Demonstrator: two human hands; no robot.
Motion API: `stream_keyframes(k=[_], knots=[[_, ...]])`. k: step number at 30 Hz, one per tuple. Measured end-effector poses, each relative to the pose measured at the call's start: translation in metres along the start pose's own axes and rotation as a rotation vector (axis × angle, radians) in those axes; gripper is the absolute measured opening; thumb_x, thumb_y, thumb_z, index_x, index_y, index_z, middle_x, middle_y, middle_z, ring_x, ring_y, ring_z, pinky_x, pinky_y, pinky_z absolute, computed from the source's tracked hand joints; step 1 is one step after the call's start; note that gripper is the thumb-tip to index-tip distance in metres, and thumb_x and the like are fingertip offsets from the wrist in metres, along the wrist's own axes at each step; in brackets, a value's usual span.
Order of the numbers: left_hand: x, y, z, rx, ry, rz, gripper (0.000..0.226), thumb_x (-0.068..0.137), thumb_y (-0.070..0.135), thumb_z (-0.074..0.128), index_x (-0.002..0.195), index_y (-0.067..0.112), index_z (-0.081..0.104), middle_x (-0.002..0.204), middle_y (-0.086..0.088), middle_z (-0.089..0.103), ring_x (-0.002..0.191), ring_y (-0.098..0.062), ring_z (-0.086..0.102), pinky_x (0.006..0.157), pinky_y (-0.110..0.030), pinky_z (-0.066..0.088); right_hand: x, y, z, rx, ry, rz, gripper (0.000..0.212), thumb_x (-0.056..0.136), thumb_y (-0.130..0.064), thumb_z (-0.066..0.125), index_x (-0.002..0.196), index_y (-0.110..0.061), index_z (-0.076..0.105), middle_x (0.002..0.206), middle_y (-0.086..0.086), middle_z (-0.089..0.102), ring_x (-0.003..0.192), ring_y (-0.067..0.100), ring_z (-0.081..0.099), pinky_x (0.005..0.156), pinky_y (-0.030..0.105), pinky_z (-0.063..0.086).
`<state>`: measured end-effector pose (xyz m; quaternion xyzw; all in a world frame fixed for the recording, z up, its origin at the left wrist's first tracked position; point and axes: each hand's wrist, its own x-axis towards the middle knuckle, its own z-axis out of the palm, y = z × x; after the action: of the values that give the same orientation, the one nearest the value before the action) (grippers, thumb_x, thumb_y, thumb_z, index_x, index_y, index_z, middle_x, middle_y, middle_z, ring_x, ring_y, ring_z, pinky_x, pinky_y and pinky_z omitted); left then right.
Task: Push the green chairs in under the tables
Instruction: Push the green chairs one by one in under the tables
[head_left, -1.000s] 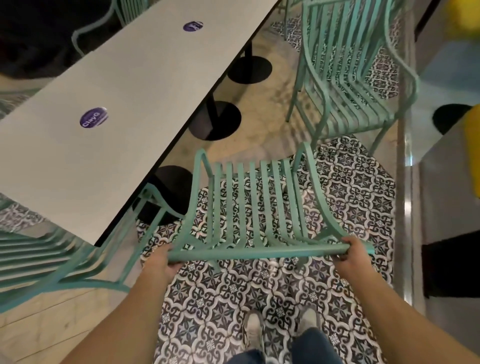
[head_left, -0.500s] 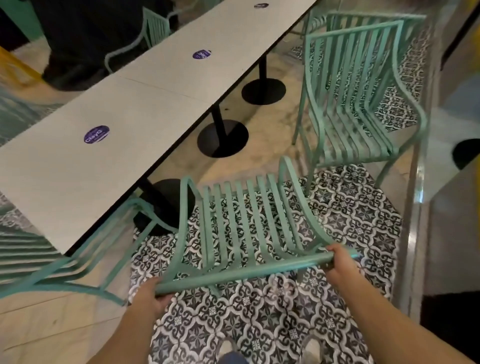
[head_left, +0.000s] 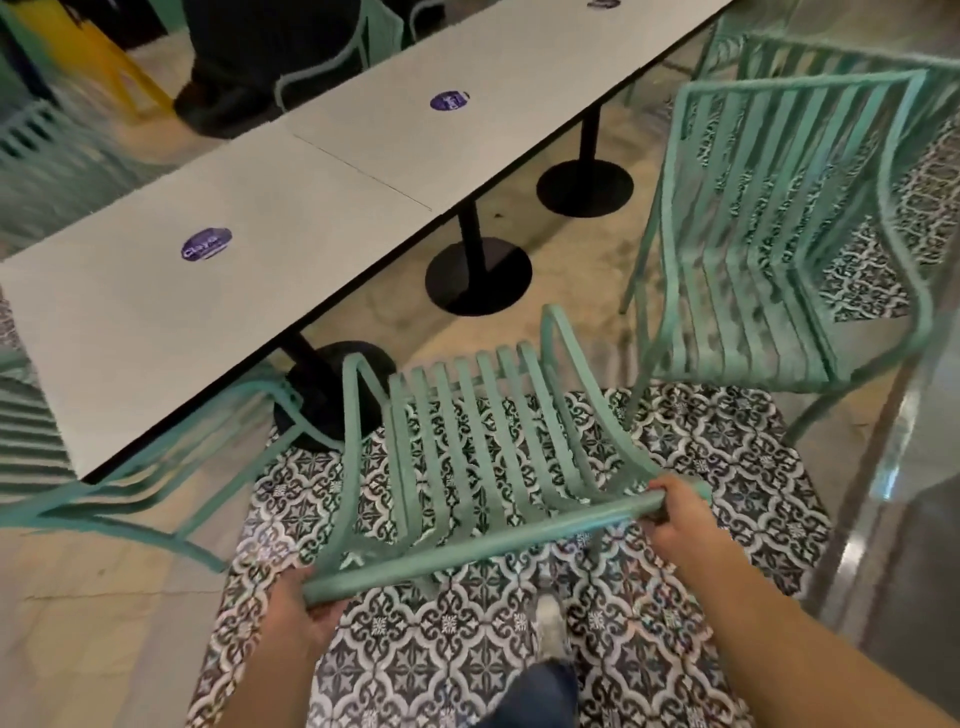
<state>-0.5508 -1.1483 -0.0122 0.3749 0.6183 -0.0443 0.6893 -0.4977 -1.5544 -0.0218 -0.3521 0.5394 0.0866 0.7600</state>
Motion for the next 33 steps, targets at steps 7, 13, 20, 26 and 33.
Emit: stream_keyframes(k=[7,13,20,26,33], knots=[[-0.026,-0.036,0.041,-0.116,0.072,0.000,0.013,0.099,0.020,0.050,0.098,0.007,0.054,0.097,-0.017,0.056,0.092,-0.030,0.060,0.079,-0.042,0.055,0.047,-0.063,0.012,-0.102,-0.020,0.032,0.026,0.089,-0.003,0.051,0.115,-0.003,0.051,0.120,0.017,0.052,0.093,0.027,0.055,0.091,0.039,0.047],[-0.058,-0.065,0.080,-0.149,0.059,-0.032,0.011,0.097,0.016,0.051,0.102,0.007,0.054,0.103,-0.018,0.057,0.088,-0.029,0.061,0.073,-0.041,0.052,0.073,-0.118,0.014,-0.224,-0.078,0.052,0.005,0.091,-0.003,0.049,0.087,-0.006,0.049,0.105,0.017,0.052,0.081,0.025,0.053,0.083,0.037,0.048],[-0.071,-0.097,0.117,-0.285,0.140,-0.006,0.020,0.098,0.022,0.050,0.108,0.006,0.054,0.112,-0.017,0.056,0.107,-0.029,0.058,0.088,-0.043,0.053,0.102,-0.165,0.029,-0.353,-0.149,0.059,0.010,0.094,-0.006,0.049,0.084,-0.007,0.049,0.100,0.014,0.051,0.081,0.023,0.052,0.076,0.035,0.050],[-0.078,-0.109,0.128,-0.382,0.188,-0.008,0.019,0.097,0.025,0.052,0.104,0.008,0.053,0.112,-0.014,0.057,0.098,-0.025,0.061,0.073,-0.039,0.056,0.112,-0.181,0.049,-0.414,-0.151,0.057,0.009,0.091,-0.007,0.052,0.100,-0.004,0.053,0.117,0.016,0.053,0.093,0.025,0.056,0.090,0.034,0.049],[-0.082,-0.127,0.123,-0.455,0.182,0.018,0.015,0.098,0.018,0.050,0.106,0.006,0.052,0.106,-0.019,0.057,0.087,-0.023,0.064,0.070,-0.036,0.056,0.118,-0.188,0.077,-0.529,-0.154,0.028,0.007,0.094,-0.013,0.049,0.097,-0.007,0.051,0.105,0.013,0.053,0.081,0.023,0.053,0.075,0.031,0.052]])
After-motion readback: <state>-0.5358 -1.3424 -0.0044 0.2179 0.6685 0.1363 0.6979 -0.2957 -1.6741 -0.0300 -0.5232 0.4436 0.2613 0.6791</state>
